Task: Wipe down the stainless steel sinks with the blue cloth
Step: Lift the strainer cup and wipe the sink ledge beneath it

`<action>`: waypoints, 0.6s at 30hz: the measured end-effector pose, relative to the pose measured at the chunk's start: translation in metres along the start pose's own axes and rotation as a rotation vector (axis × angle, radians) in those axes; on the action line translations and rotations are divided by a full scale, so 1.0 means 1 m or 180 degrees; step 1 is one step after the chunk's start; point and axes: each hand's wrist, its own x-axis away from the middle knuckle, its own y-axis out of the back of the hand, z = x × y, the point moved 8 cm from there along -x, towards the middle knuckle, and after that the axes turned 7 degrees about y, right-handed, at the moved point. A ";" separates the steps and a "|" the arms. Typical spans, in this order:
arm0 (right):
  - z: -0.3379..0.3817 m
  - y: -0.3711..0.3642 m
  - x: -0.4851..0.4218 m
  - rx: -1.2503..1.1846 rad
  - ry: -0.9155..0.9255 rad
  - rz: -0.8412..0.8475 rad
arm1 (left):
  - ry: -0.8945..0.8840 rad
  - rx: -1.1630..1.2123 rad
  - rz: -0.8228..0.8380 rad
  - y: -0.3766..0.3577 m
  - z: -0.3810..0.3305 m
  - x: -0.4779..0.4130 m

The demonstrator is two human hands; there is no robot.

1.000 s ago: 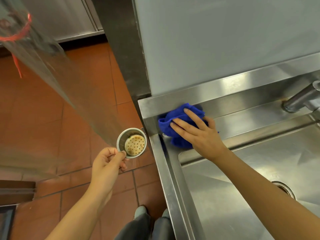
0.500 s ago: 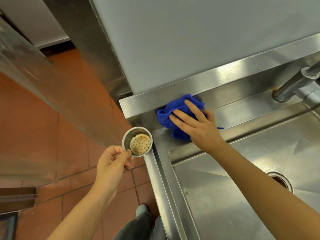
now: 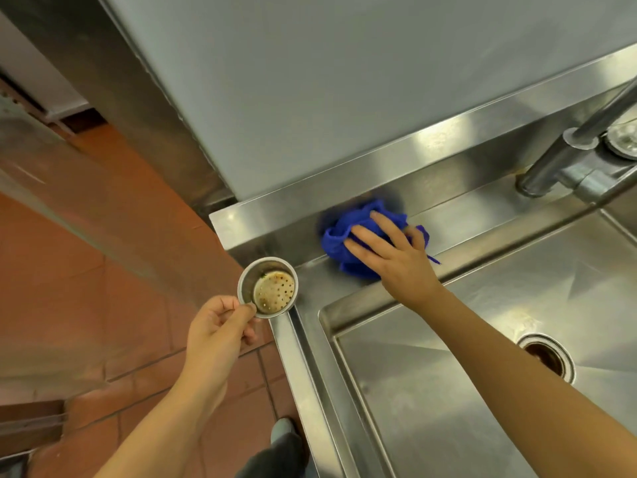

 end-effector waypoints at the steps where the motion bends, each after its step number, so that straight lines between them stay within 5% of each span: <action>1: 0.001 -0.009 0.005 -0.0074 0.0072 0.0256 | -0.0015 0.0005 -0.0003 0.000 -0.002 0.000; 4: -0.002 -0.007 0.002 -0.0290 0.0146 0.0484 | -0.0064 0.0018 0.0024 -0.003 -0.006 -0.001; 9: -0.026 0.029 -0.011 -0.0275 -0.0445 -0.0481 | -0.0006 0.0034 0.0041 -0.007 -0.003 -0.001; 15: -0.021 -0.012 0.013 -0.0414 -0.0165 0.0321 | 0.0032 0.0029 0.0008 -0.012 -0.003 -0.001; 18: -0.027 0.001 0.007 -0.0408 -0.0236 0.0133 | 0.0002 -0.0013 0.0069 -0.017 -0.006 -0.002</action>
